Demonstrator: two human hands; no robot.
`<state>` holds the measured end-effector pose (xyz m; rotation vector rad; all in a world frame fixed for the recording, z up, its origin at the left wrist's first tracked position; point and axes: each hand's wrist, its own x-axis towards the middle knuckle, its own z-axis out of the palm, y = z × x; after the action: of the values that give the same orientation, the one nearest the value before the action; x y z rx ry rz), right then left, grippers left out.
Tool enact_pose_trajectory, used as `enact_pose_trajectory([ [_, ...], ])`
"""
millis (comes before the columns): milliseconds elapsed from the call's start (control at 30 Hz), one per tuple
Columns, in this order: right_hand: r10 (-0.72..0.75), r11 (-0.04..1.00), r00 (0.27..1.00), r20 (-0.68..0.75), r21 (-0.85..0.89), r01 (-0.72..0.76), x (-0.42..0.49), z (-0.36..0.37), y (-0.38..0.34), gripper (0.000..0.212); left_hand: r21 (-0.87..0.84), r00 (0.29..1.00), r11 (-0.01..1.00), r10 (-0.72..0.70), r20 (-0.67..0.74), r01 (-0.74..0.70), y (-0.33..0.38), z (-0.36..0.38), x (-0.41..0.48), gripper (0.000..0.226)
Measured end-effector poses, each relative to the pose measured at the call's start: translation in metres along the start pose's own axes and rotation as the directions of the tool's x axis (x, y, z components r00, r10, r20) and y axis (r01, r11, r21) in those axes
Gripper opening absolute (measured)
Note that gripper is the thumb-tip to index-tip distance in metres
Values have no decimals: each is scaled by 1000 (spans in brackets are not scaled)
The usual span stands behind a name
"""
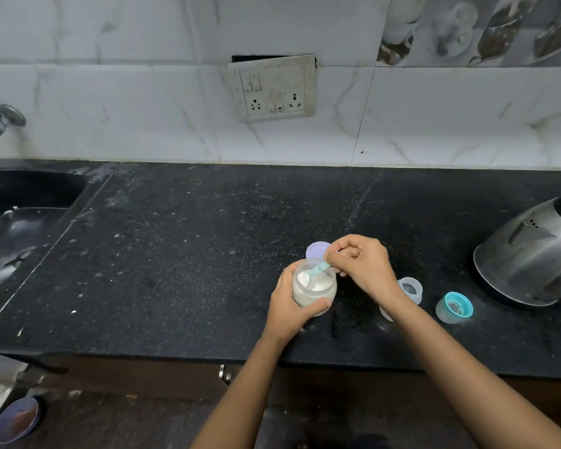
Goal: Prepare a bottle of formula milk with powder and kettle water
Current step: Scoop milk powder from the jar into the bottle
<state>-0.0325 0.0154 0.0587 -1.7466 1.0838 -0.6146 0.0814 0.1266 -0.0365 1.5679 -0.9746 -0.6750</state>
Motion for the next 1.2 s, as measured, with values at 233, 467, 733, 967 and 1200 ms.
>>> enact_pose_trajectory([
  [233, 73, 996, 996, -57, -44, -76, -4, -10, 25, 3, 17, 1000, 1000, -5, -7, 5, 0, 2, -2, 76],
  [467, 144, 983, 987, -76, 129, -133, -3, -15, 26, 3, 58, 1000, 998, -7, -5, 7, 3, 5, -4, 79],
  [733, 175, 915, 977, -122, 387, -115, -16, -67, 18, 4, 115, 989, 991, 84, -121, -70, 35, 11, 3, 107],
  [967, 145, 921, 945, -293, 389, -21, -35, -128, 38, 8, 66, 977, 976, 211, -21, -209, 71, 61, 3, 80],
  [1200, 165, 952, 919, -359, 300, -54, -46, -142, 80, 5, 124, 983, 989, 51, 175, -74, 46, 110, -4, 89],
])
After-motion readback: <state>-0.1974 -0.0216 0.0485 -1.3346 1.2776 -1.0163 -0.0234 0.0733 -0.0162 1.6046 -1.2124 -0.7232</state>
